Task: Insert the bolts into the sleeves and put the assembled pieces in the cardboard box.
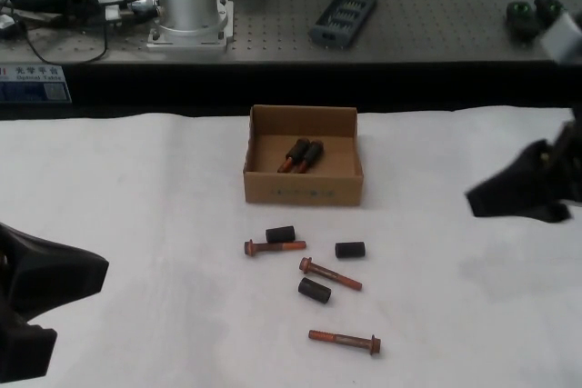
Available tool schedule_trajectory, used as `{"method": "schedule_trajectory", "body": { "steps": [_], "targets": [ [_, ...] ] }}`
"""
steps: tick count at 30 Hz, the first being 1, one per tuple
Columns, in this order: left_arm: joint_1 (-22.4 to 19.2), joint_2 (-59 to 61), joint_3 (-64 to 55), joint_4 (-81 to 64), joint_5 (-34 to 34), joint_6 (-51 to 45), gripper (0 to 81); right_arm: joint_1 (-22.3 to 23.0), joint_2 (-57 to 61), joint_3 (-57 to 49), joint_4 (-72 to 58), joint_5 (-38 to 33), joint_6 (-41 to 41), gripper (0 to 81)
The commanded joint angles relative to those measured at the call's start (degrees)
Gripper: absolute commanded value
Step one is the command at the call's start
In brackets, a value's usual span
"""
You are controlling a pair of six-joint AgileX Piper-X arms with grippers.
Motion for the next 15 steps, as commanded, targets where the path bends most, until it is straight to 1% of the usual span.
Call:
{"method": "schedule_trajectory", "body": {
  "steps": [1, 6, 11, 15],
  "targets": [
    [0.2, -0.3, 0.0, 0.0, 0.3, -0.5, 0.7, -0.3, 3.6, -0.2, -4.8, -1.1, -5.1, 41.4],
    [0.2, -0.3, 0.0, 0.0, 0.3, -0.5, 0.7, 0.8, 10.5, -0.2, -6.5, -0.1, -15.4, 39.4],
    [0.2, -0.3, 0.0, 0.0, 0.3, -0.5, 0.7, 5.4, 15.4, -0.3, -8.3, 0.6, -26.1, 39.4],
    [0.2, -0.3, 0.0, -0.4, 0.3, -0.5, 0.7, 10.0, 18.0, -0.3, -13.2, 1.2, -33.6, 39.4]
  ]
}}
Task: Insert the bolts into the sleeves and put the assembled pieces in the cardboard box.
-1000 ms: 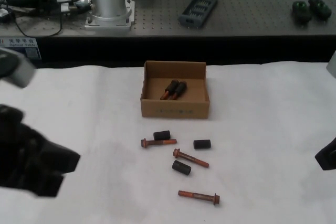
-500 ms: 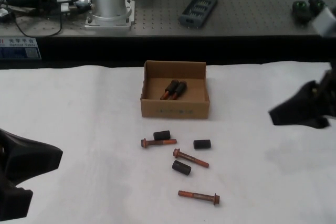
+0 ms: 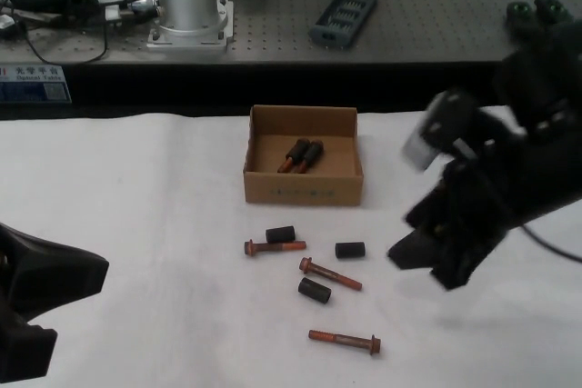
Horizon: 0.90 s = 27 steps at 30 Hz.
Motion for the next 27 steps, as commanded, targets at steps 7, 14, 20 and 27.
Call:
{"method": "schedule_trajectory", "body": {
  "steps": [7, 14, 20, 27],
  "targets": [
    [0.2, -0.3, 0.0, -0.5, 0.3, -0.3, 0.7, 6.2, 2.1, -0.3, -9.3, 12.9, -18.7, 39.3],
    [0.2, -0.3, 0.0, -0.5, 0.3, 0.2, 0.7, 6.1, 7.4, -0.3, -17.7, 23.8, -31.6, 32.2],
    [0.2, -0.3, 0.0, -0.5, 0.3, 0.5, 0.7, 6.5, 12.2, -0.4, -19.2, 24.2, -31.5, 31.9],
    [0.2, -0.3, 0.0, -0.5, 0.3, 0.5, 0.7, 6.5, 14.9, -0.4, -19.2, 23.7, -33.0, 31.9]
  ]
}}
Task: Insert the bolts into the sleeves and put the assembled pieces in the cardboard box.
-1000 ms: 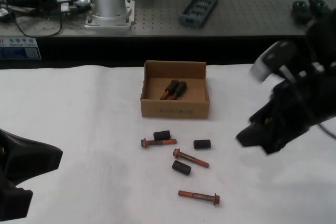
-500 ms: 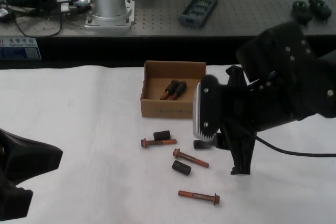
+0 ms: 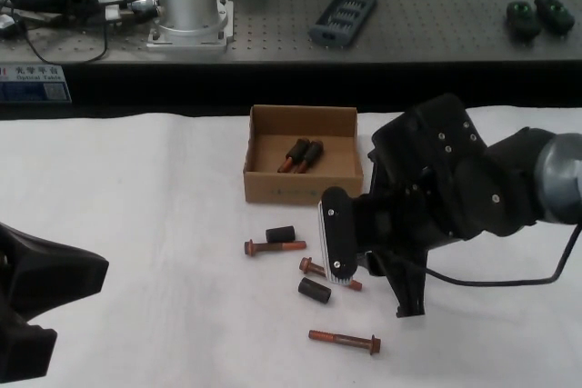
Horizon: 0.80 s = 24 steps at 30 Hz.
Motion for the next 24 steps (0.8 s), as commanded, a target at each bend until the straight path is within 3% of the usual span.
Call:
{"method": "schedule_trajectory", "body": {
  "steps": [1, 24],
  "targets": [
    [0.2, -0.3, 0.0, -0.4, 0.3, 0.5, 0.7, 0.1, 0.8, -0.4, -0.5, -1.3, -1.0, 31.9],
    [0.2, -0.3, 0.0, -0.4, 0.3, 1.3, 0.7, -0.1, 6.1, -1.1, -5.9, -1.6, -1.7, 31.9]
  ]
}}
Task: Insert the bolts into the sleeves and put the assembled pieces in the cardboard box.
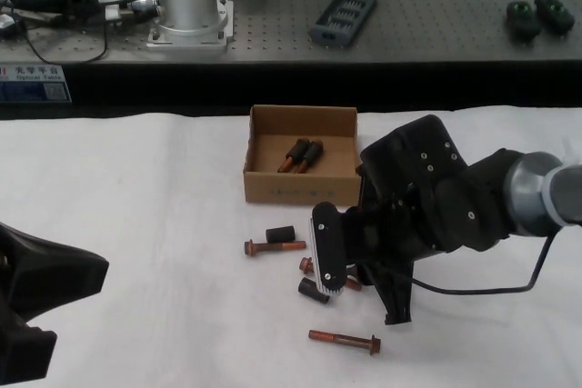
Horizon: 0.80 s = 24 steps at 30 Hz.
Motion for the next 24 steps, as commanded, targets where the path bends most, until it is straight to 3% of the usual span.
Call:
{"method": "schedule_trajectory", "body": {
  "steps": [1, 13, 24],
  "targets": [
    [0.2, -0.3, 0.0, -0.4, 0.3, 0.7, 0.7, -0.1, 0.6, -0.7, -0.6, -0.6, -0.6, 31.9],
    [0.2, -0.3, 0.0, -0.9, 0.3, 0.7, 0.7, -3.9, 0.7, -0.7, -1.6, -0.6, -3.1, 31.9],
    [0.2, 0.6, 0.0, -6.1, 0.0, 0.6, 0.7, -4.2, 0.7, -0.7, -1.6, -2.2, -3.1, 28.8]
  ]
}}
